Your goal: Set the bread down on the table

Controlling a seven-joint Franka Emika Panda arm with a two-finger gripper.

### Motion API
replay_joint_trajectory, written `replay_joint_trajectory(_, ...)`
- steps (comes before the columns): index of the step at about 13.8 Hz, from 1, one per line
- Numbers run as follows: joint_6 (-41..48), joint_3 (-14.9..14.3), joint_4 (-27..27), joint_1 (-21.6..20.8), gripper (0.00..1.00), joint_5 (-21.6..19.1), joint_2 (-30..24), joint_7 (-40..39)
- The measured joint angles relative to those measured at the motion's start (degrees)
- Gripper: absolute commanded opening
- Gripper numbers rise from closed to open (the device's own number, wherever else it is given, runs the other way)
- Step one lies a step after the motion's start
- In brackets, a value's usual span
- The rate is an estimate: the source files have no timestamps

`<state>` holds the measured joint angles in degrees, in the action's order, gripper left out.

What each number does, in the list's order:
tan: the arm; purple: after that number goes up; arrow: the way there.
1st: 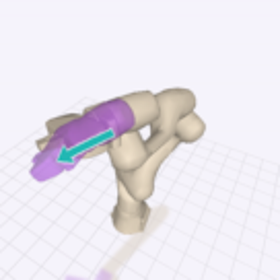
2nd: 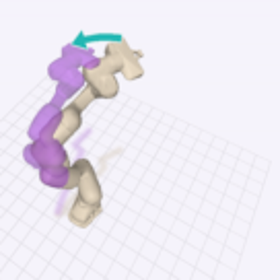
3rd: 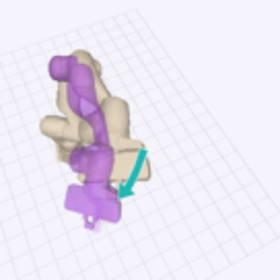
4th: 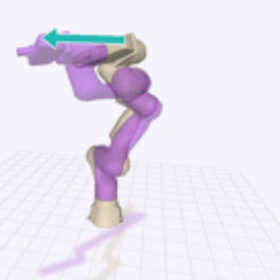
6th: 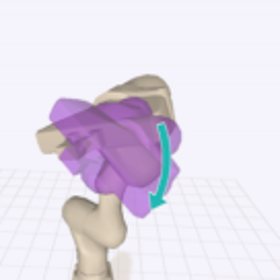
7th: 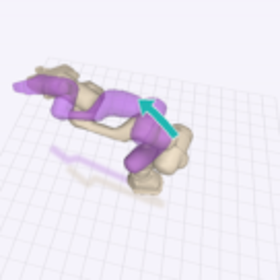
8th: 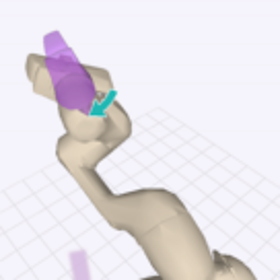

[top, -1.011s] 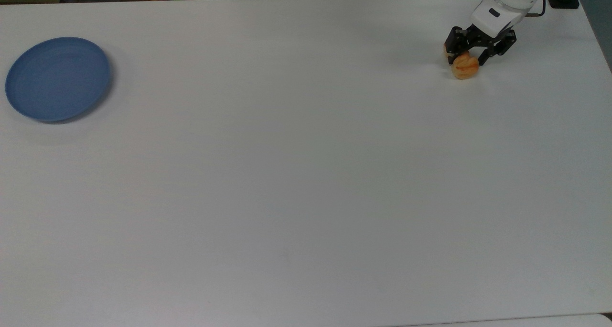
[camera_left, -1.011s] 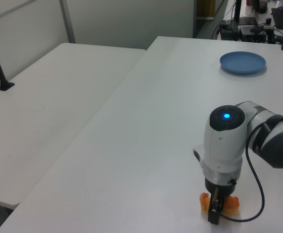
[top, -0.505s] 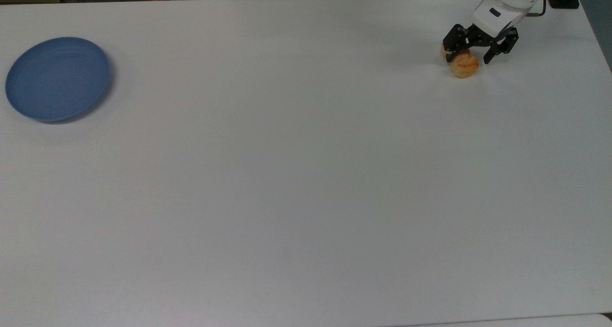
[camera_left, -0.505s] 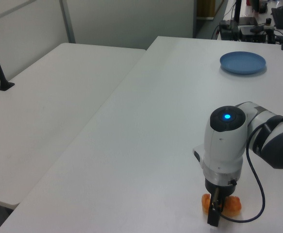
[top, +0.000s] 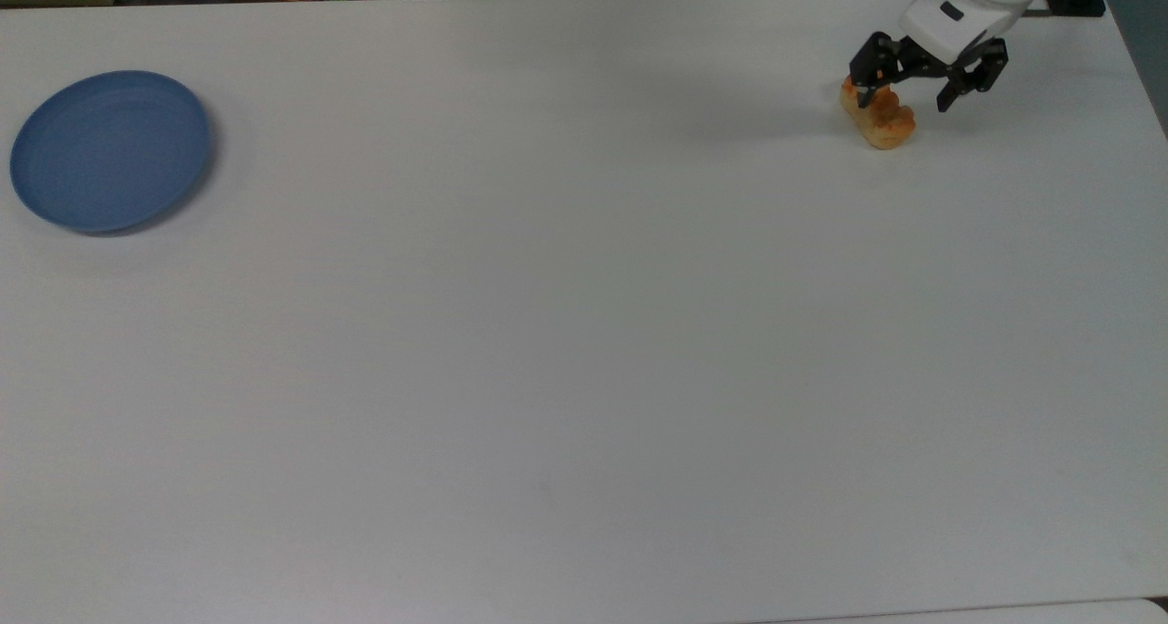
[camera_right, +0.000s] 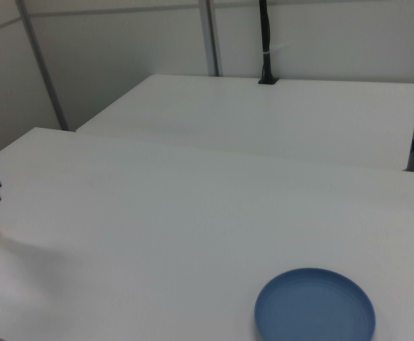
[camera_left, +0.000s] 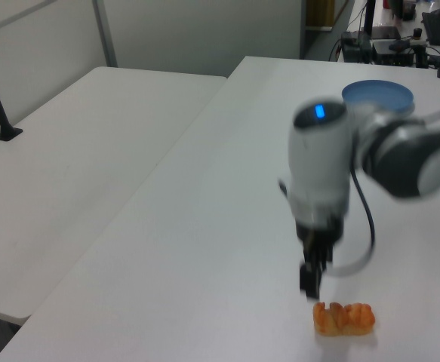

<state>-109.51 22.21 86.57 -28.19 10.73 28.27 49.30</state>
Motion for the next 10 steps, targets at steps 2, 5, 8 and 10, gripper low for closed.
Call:
replay_joint_trajectory(2, 7.89, -3.1, -2.05, 3.65, 1.0, -1.71, -5.41, -7.65)
replay_joint_trajectory(5, 14.31, -16.83, -3.24, 6.91, 1.0, -6.88, -11.59, -25.44)
replay_joint_trajectory(8, 14.62, -28.66, -3.32, 13.99, 1.0, -9.55, -15.7, -40.93)
replay_joint_trajectory(10, 14.87, -32.98, -2.56, 19.52, 1.0, -10.46, -18.72, -49.49)
